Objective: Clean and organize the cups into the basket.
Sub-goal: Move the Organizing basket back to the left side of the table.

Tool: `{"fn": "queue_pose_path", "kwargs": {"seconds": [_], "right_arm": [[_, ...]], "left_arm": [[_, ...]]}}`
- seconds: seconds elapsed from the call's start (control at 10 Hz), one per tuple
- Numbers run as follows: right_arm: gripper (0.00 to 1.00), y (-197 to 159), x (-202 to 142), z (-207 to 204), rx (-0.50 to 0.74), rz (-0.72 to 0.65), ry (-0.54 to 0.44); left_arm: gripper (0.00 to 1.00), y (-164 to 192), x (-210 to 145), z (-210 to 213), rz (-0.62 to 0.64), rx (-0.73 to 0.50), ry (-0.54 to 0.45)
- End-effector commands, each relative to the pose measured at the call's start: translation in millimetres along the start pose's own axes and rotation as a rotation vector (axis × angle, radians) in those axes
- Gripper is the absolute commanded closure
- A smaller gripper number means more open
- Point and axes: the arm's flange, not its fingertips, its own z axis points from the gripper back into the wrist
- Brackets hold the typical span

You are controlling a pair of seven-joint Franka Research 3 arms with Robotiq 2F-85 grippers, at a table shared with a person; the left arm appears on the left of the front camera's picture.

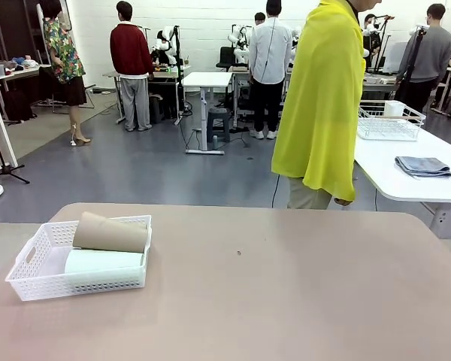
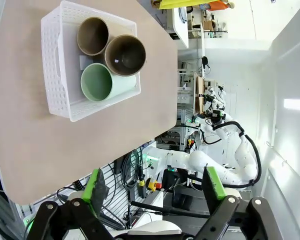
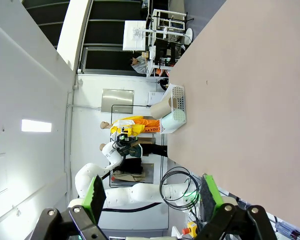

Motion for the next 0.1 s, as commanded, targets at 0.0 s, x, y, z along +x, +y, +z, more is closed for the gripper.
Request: {"fn": "queue_pose_path", "kwargs": {"seconds": [0.0], "right_arm": [[0.00, -0.7, 0.4, -2.5, 0.001, 0.001, -0.010]], "left_arm": [[0.00, -2.2, -3.7, 1.6, 0.005, 0.020, 0.006]]}}
